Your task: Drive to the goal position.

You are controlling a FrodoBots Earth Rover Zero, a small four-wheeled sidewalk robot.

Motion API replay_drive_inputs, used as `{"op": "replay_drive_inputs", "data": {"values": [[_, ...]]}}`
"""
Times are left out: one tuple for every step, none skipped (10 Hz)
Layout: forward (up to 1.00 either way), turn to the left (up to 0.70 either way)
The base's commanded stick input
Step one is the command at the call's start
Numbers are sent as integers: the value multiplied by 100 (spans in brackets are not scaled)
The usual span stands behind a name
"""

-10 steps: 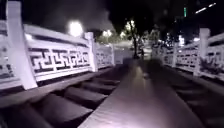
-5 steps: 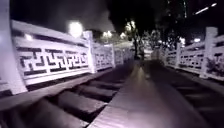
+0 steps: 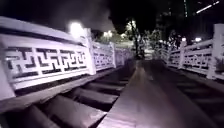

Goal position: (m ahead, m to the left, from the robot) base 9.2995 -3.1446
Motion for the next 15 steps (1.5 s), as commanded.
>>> {"op": "replay_drive_inputs", "data": {"values": [[45,-27],[45,-27],[45,-27],[45,-27],[45,-27],[45,-11],[45,0],[45,0],[31,0],[43,0],[45,0],[45,0],[45,0],[45,0],[45,-4]]}}
